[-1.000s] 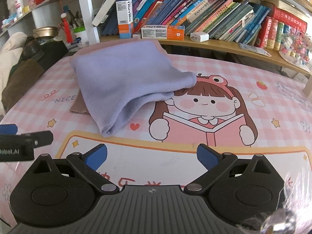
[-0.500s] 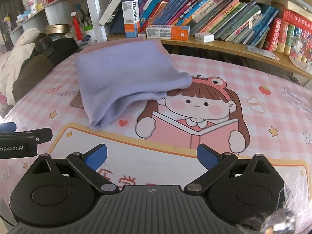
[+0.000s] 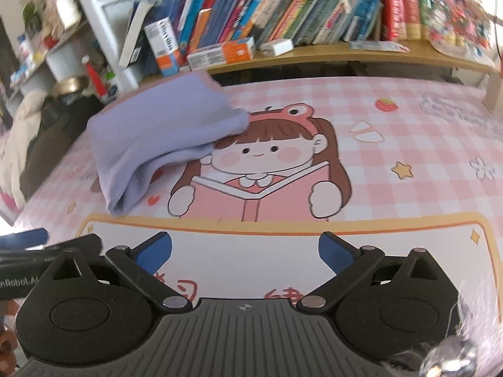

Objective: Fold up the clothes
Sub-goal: 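Grasp the sweater edge with the left gripper while the right gripper grasps another edge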

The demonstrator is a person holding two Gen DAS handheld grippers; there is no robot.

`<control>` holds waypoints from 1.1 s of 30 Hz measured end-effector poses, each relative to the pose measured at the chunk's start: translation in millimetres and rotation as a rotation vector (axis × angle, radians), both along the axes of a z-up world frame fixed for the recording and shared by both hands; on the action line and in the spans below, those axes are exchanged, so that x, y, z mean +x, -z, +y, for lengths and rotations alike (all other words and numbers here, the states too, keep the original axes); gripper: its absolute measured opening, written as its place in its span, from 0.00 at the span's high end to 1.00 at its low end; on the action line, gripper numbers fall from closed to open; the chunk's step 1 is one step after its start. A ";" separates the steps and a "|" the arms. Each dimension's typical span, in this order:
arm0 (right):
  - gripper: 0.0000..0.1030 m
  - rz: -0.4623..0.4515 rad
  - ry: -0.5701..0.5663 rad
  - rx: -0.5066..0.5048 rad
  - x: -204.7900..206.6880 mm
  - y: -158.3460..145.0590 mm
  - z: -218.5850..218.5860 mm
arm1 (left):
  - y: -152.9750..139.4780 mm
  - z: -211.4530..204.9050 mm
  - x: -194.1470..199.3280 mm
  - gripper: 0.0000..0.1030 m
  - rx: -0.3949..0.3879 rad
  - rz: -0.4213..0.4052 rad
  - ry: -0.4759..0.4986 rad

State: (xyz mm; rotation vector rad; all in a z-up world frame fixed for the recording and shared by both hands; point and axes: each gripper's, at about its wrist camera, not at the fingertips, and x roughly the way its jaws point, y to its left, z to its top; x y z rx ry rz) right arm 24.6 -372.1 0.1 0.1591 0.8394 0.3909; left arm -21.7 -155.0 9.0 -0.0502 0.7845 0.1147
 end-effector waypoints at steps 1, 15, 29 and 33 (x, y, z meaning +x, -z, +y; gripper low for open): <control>0.00 0.000 0.003 0.013 -0.6 0.8 -3.7 | -1.2 -2.6 0.8 0.00 0.015 -0.006 -0.008; 0.00 0.154 0.039 0.194 12.2 16.4 -26.3 | -3.9 4.2 49.1 0.00 0.144 0.037 -0.020; 0.00 0.228 0.124 0.443 26.3 21.4 -33.9 | 35.0 -3.6 106.6 0.24 0.387 0.067 0.042; 0.00 0.273 0.070 0.466 31.3 20.7 -26.3 | 47.3 -2.2 110.9 0.58 0.444 0.068 0.031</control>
